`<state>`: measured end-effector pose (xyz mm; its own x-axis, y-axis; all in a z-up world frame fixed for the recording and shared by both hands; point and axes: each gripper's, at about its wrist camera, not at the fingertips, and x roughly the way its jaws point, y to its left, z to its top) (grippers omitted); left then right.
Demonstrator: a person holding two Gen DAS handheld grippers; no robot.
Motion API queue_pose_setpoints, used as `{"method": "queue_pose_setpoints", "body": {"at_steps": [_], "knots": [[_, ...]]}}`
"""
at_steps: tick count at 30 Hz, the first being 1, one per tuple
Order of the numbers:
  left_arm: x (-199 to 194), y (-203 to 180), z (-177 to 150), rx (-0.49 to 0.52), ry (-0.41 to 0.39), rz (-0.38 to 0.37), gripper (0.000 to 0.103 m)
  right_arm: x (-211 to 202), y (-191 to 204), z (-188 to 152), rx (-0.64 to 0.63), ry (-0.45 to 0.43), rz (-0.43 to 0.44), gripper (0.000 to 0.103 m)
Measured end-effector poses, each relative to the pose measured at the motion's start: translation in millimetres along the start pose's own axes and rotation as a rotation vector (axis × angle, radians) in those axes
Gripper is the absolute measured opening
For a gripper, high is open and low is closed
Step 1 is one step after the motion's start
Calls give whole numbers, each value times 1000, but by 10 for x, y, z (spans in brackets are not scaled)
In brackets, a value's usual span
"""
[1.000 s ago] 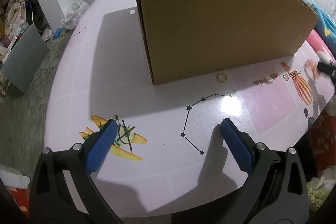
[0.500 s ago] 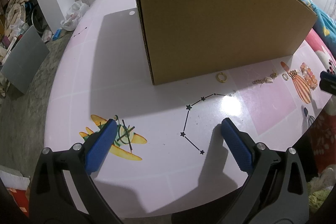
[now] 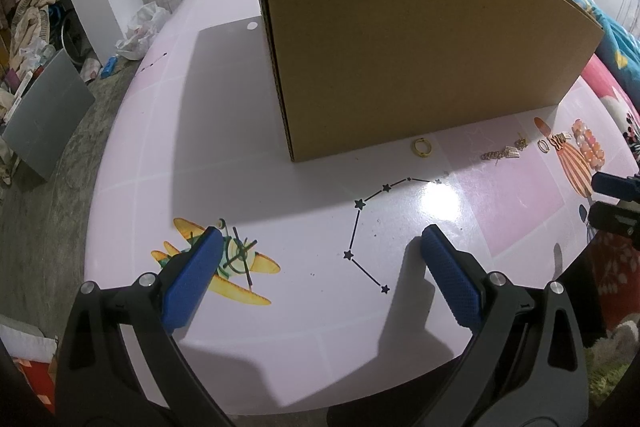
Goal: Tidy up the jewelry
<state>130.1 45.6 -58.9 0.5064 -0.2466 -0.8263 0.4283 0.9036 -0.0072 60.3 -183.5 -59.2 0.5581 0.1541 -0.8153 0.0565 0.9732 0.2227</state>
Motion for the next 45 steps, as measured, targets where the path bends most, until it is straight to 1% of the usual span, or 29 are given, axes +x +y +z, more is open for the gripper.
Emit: {"method": "queue_pose_setpoints", "body": {"at_steps": [5,9,12,16,19,21,23,26,29,30,32,33,34,35,37,38,41,45], "knots": [[-9,-2,3,-1,-2,4,96,63,26,-15,-5,1,-3,66],[-17,-3,0,-6,-5,9,96,68,12,-5,-10,-6,-27,66],[-17,1,-2,-4,-5,6,96,50,-59,7,0,-12,-47,66],[-22,3,-9,1,-6,1,96,22,-213,39,51,-30,-71,66],[-32,-8,-2,9,-2,5,96,-12,-278,53,85,-42,-50,66],[-44,-29,0,15,0,16,96,-44,-258,49,82,-58,-32,66],[-95,-40,-11,9,-24,-2,96,-79,-208,42,64,-71,-12,66],[-191,-70,-3,0,-67,-59,95,-89,-92,33,36,-86,24,66],[-281,-144,37,21,-116,-89,94,-80,-23,39,10,-90,29,66],[-308,-166,50,28,-136,-97,93,-83,-6,51,4,-97,25,66],[-360,-218,118,47,-170,-107,83,-125,-10,98,3,-123,25,65],[-378,-234,151,54,-184,-106,80,-152,-20,128,6,-139,24,65],[-394,-247,196,60,-200,-109,75,-194,-44,193,11,-166,23,63],[-400,-250,237,62,-211,-117,68,-214,-62,232,17,-180,23,58],[-398,-234,304,58,-228,-140,63,-249,-128,366,42,-214,34,52],[-396,-228,330,51,-232,-146,62,-254,-155,413,53,-224,45,48],[-367,-223,385,36,-228,-163,61,-232,-199,566,68,-247,53,44],[-327,-214,405,32,-229,-159,61,-190,-203,711,56,-278,41,43]]}}
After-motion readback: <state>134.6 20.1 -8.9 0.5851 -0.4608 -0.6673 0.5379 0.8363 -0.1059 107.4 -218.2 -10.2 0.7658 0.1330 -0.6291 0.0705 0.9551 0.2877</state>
